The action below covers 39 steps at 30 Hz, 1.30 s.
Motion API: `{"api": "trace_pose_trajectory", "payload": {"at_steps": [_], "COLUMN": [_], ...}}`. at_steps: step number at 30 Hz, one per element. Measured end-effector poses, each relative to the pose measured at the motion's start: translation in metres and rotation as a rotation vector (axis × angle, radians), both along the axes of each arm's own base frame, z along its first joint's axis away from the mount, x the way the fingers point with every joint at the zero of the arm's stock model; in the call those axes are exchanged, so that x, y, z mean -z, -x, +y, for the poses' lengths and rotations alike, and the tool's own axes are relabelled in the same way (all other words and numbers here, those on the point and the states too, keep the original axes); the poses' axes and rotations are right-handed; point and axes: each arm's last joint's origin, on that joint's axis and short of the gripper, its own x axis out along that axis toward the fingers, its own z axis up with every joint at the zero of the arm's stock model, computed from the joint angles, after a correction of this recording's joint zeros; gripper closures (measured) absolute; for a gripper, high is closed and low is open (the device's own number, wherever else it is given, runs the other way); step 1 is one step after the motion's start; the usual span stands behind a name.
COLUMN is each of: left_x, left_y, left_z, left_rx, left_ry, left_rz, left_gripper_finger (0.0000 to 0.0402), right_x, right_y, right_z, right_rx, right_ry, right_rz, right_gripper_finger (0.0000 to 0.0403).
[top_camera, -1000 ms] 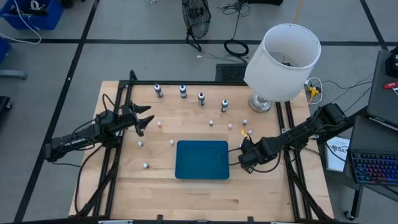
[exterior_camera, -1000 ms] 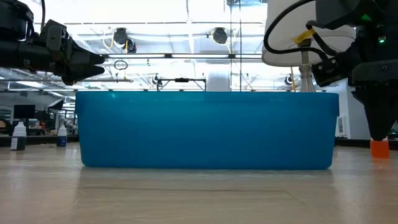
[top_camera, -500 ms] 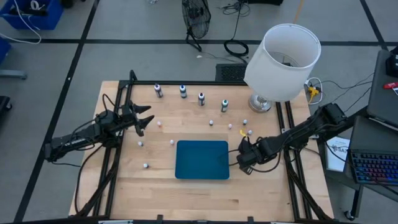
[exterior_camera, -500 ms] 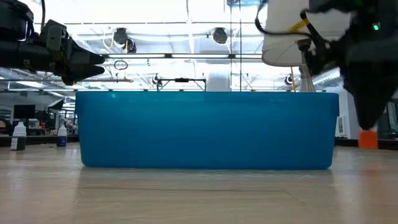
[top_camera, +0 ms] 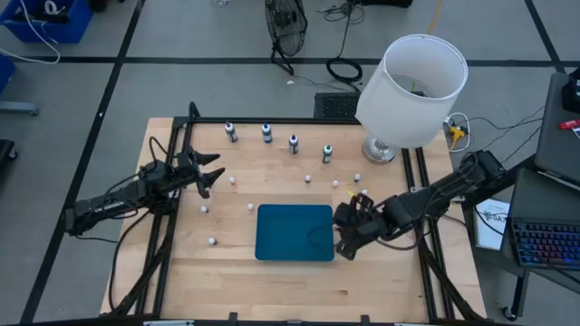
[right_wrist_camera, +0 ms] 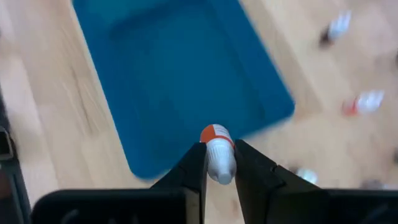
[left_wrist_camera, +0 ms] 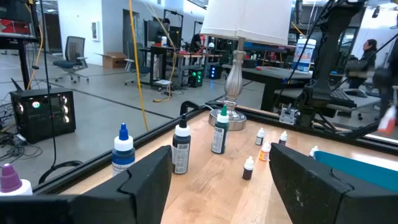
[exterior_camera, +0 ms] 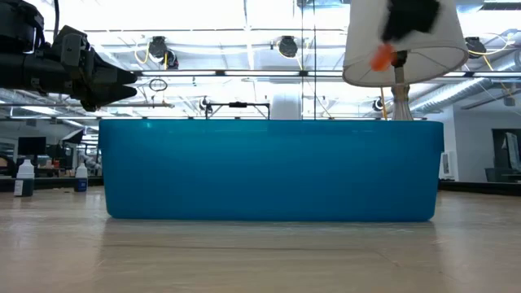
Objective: Pick & Place food coloring
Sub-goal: Put the bottom right small orange food coloring bottle into the blue bin
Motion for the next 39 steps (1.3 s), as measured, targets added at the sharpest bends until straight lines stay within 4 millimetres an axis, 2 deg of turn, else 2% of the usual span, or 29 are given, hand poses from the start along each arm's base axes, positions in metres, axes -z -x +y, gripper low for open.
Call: {"api": "trace_pose_trajectory", "payload": {"at_steps": [5,9,14,20,24,28,34,39], "left_x": [0.000,0.000,0.000,0.000,0.000,0.000,0.000,0.000], "left_y": [0.000,0.000,0.000,0.000,0.000,0.000,0.000,0.000], "left_z": [0.000,0.000,0.000,0.000,0.000,0.000,0.000,0.000], "left_rx": [0.000,0.000,0.000,0.000,0.000,0.000,0.000,0.000], "left_ry": [0.000,0.000,0.000,0.000,0.000,-0.001,-0.001,0.000], "left_rz": [0.000,0.000,0.001,0.001,0.001,0.001,0.000,0.001], "left_gripper_finger": [0.0133,0.0133,0.0133,0.0133,0.0133,0.0133,0.0133,0.0133], "right_x": [-0.025,-0.025,0.000,0.058,0.088,0.105,0.112,0.112], "right_y": [-0.028,-0.056,-0.094,-0.120,-0.126,-0.122,-0.114,-0.110], "right_z": [-0.013,-0.022,-0.026,-0.021,-0.008,0.008,0.027,0.035], "right_rx": [-0.064,-0.128,-0.208,-0.266,-0.286,-0.289,-0.276,-0.264], "right_ry": [0.054,0.058,0.038,-0.029,-0.097,-0.120,-0.143,-0.146], "right_rz": [-0.051,-0.020,0.085,0.252,0.340,0.424,0.467,0.484], "right_gripper_finger": [0.0357,0.0357,0.0357,0.0357,0.0357,0.0357,0.0357,0.0357]}}
